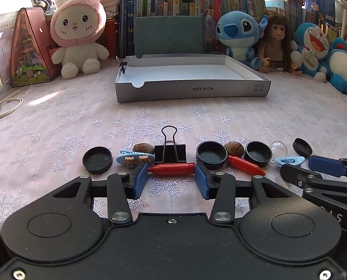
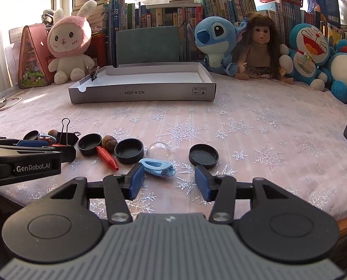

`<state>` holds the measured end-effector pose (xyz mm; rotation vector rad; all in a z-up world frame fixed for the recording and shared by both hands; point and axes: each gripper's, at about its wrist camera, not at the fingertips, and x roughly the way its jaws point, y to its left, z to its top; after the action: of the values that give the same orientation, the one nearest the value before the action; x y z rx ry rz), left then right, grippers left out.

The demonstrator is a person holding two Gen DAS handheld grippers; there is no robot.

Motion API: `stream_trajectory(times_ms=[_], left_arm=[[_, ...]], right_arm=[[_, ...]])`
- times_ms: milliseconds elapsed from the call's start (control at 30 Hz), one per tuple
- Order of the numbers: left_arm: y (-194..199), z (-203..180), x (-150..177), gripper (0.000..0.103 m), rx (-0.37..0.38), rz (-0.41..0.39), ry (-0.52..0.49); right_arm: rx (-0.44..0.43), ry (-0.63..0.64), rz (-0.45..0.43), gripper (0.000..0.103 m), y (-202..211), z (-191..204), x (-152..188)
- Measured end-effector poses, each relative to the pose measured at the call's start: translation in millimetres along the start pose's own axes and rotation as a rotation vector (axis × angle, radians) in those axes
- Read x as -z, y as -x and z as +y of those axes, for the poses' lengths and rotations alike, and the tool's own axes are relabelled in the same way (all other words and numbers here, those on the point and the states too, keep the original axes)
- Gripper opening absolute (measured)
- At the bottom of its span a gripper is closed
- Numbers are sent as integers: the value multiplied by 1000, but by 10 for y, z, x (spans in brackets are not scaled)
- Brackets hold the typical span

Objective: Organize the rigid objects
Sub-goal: 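Lift the red crayon with the left gripper while the right gripper lifts the blue clip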

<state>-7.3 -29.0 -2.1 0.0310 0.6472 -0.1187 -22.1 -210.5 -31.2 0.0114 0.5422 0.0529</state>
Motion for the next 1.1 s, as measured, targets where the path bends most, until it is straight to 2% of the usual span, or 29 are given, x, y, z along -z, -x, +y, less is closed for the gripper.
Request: stream_trajectory(times_ms=[233,300,367,500,600,667,767,967,1000,1033,1100], left_arm=[[1,15,2,43,-1,1,2],[2,15,2,42,-1,1,4],[3,16,4,43,-2,3,6],[4,20,10,43,-4,4,8],[3,20,11,43,-5,3,6],[0,17,10,43,-6,5,3],[-7,15,10,43,-9,5,2],[-26,-4,8,42,-17,2,-7],[-22,-12,9,42,-19,0,-9],[-8,-20,8,42,-20,-1,-14],[41,-29,2,42,-12,-11,-21]], right_arm=[[6,-4,11,64,37,-115,-8],[9,0,13,61,31,-124,-16],[11,-3,9,53,33,-130,-25],[-35,5,-14,54,77,-67,-44],[-36,25,-22,54,65,3,-53],[-22,36,-26,61,31,41,-59],[-2,59,-28,67,-31,87,-69],[13,97,-24,68,-91,125,-74],[10,96,-23,66,-90,129,-74],[3,96,-20,49,-84,134,-76],[-4,85,-17,45,-68,136,-81]])
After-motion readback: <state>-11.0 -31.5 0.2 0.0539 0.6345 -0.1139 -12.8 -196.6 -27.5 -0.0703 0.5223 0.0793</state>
